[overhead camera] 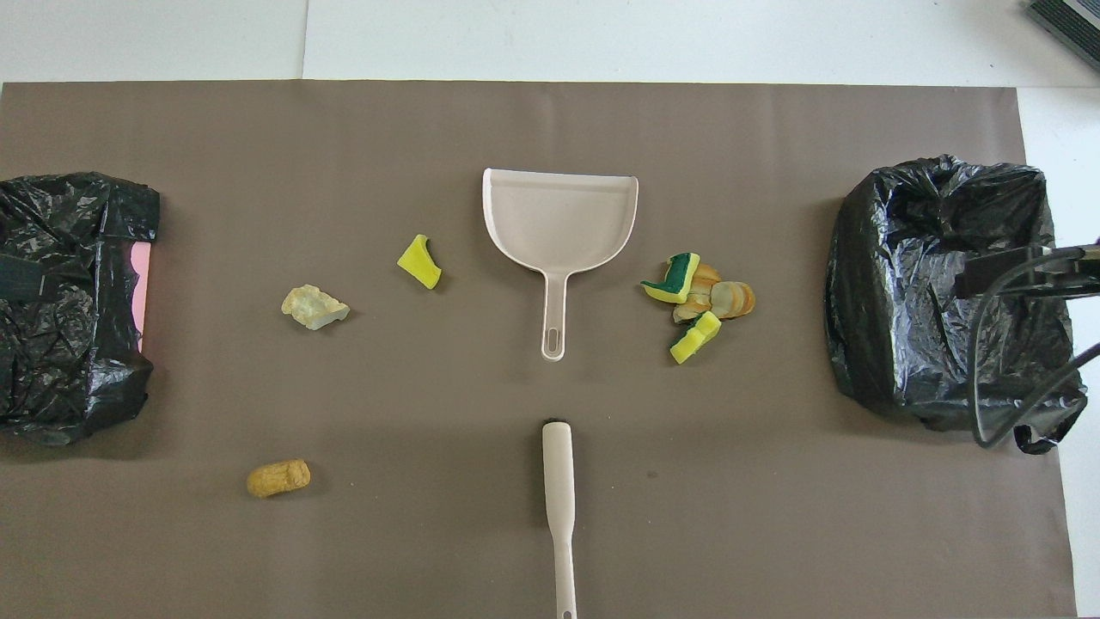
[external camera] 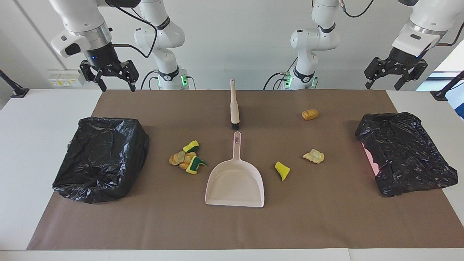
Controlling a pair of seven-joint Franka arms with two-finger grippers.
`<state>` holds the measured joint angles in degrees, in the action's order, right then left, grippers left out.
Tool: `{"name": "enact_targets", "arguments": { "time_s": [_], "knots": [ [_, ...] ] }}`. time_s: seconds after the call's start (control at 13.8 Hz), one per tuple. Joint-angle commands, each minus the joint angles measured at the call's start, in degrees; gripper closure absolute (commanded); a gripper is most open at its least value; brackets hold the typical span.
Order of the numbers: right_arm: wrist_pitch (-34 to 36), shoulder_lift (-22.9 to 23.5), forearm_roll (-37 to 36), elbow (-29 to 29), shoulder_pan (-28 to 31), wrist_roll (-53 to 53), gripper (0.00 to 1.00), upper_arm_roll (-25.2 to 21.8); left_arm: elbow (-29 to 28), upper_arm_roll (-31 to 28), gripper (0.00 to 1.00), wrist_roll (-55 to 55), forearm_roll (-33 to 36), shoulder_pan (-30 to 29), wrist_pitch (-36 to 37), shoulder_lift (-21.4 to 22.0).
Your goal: Sweep and dump trash in bin
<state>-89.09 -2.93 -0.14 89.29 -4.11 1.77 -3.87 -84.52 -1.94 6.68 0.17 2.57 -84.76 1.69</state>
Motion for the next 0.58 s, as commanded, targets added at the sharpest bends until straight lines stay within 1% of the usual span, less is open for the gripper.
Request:
{"name": "enact_targets", "arguments": {
  "time_s": [0.0,0.22,0.36,0.51],
  "knots": [
    [-0.65,-1.64,0.58,1.85,0.33,0.51,0.0,0.09,0.94,-0.17,0.0,-0.7,-0.79,0.15,1.18,-0.2],
    [-0.65,-1.81,0.58,2.64,0.33,0.6,0.0,0.0,0.94,-0.17,0.0,-0.7,-0.7,0.15,1.18,-0.2],
    [-0.91,-2.78,0.58,4.66,0.42,0.6,0.0,-0.09,0.94,-0.17,0.0,-0.7,-0.7,0.15,1.09,-0.2],
    [-0.82,-2.87,0.58,4.67,0.42,0.51,0.0,-0.09,0.94,-0.17,0.0,-0.7,-0.7,0.15,1.09,-0.2]
  ]
}}
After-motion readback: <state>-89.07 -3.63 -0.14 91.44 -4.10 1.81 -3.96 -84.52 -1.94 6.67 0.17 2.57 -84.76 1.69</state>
